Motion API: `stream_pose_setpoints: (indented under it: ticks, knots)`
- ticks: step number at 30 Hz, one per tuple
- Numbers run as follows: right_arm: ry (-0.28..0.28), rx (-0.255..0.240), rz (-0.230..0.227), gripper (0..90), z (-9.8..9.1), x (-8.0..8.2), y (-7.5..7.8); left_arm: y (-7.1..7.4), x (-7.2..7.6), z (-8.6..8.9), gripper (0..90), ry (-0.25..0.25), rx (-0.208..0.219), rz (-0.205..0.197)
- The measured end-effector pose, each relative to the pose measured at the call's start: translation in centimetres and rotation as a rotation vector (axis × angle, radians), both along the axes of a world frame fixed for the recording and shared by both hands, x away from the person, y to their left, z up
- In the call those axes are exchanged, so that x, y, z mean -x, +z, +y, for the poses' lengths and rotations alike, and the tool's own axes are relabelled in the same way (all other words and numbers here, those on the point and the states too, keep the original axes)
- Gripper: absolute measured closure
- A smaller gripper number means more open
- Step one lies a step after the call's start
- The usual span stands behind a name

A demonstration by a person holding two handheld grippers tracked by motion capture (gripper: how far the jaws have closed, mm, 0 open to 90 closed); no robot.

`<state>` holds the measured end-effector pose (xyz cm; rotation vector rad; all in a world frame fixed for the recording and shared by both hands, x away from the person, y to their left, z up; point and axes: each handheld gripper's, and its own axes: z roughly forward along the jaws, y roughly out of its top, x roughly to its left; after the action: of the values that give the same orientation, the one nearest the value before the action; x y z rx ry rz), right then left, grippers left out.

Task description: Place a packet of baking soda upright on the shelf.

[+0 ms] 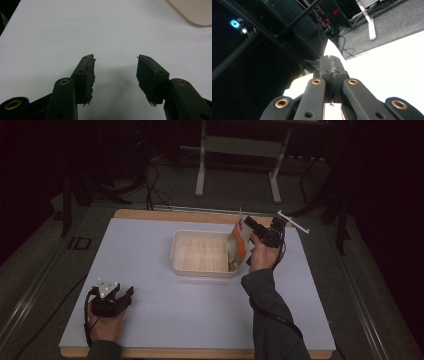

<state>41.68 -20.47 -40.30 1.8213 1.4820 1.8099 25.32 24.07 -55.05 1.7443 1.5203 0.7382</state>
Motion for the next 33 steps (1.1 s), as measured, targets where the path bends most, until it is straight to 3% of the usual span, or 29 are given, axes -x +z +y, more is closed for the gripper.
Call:
stream_pose_setpoints:
  ticks: [9,19,33]
  knots:
    - [0.035,0.192,0.008,86.3,0.5,0.1,1.2,0.0,0.0,0.0,48.1,0.0,0.002,0.001]
    - [0.093,0.288,0.009,77.4,0.5,0.8,2.3,0.0,0.0,0.0,48.0,0.001,0.002,0.001]
    - [0.213,0.439,-0.028,67.2,-0.9,3.5,4.6,0.0,0.0,0.0,46.1,0.007,0.0,0.001]
